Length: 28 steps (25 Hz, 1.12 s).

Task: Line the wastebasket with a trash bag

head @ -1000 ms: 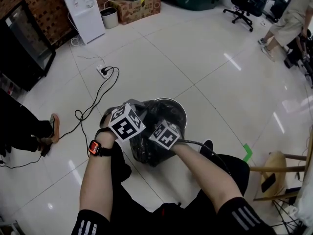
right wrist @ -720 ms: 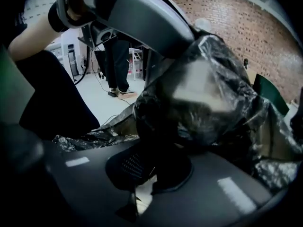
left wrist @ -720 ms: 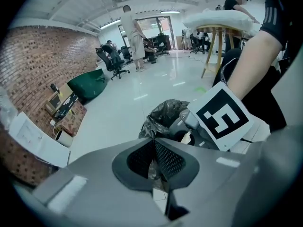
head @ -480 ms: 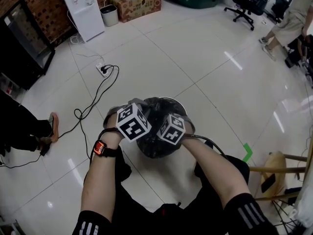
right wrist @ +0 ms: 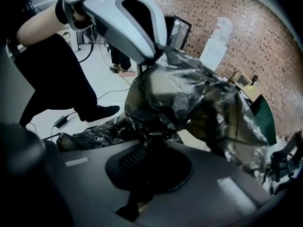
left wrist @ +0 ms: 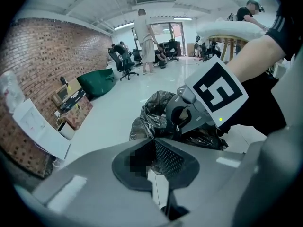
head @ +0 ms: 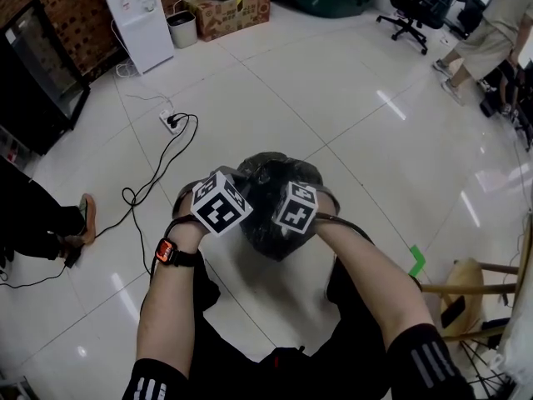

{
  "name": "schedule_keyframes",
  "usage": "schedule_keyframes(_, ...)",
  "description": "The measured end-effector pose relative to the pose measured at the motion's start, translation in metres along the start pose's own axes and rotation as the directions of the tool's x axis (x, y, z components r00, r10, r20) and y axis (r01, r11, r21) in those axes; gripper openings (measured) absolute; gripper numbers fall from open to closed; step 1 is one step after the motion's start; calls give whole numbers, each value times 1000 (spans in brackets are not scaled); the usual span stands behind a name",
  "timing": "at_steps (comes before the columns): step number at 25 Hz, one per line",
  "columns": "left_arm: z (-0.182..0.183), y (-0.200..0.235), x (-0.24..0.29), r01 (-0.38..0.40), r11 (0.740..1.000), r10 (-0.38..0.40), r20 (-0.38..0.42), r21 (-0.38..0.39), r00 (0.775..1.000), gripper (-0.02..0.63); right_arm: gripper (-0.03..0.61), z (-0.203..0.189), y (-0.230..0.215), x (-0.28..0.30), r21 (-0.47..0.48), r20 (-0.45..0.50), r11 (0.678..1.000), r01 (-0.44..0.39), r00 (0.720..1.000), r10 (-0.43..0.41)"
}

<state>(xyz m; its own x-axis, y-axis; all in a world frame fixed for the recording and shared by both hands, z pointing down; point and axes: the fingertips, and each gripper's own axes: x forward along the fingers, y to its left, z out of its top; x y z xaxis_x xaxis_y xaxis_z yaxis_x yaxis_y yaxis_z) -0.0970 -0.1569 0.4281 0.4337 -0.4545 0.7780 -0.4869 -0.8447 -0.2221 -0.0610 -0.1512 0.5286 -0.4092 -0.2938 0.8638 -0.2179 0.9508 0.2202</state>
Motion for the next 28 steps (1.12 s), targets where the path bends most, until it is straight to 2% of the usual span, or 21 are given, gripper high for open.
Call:
schedule_keyframes(6,-42,-8,39,12,1000,-12,-127,-2,992,2,8,-12,26,63,-126,-145,991,-45,989,26)
schedule_keyframes(11,-59,-17,61,38,999,-34,-194,13,980,2,8,-17,32,99,-90,-145,993,-80,987,67)
schedule_keyframes(14,-60,-15,64,35,999,-32,-198,12,980,0,17,-14,34,100,-61,-94,994,-89,992,83)
schedule_keyframes(17,-57,-9,61,21,1000,-19,-193,8,981,0,114,-2,42,83,-58,5,992,-114,993,115)
schedule_keyframes(18,-57,-8,60,17,1000,-16,-191,8,981,0,124,3,45,74,-63,44,990,-123,991,126)
schedule_keyframes(23,-57,-7,57,14,1000,-12,-192,9,981,0,144,21,56,10,-117,160,985,-130,976,148)
schedule_keyframes(26,-58,-7,55,13,1000,-11,-190,7,982,0,153,29,56,-37,-94,217,985,-146,962,164)
schedule_keyframes(28,-59,-8,54,21,1000,-20,-187,3,982,0,153,34,39,-71,-34,289,993,-114,950,119)
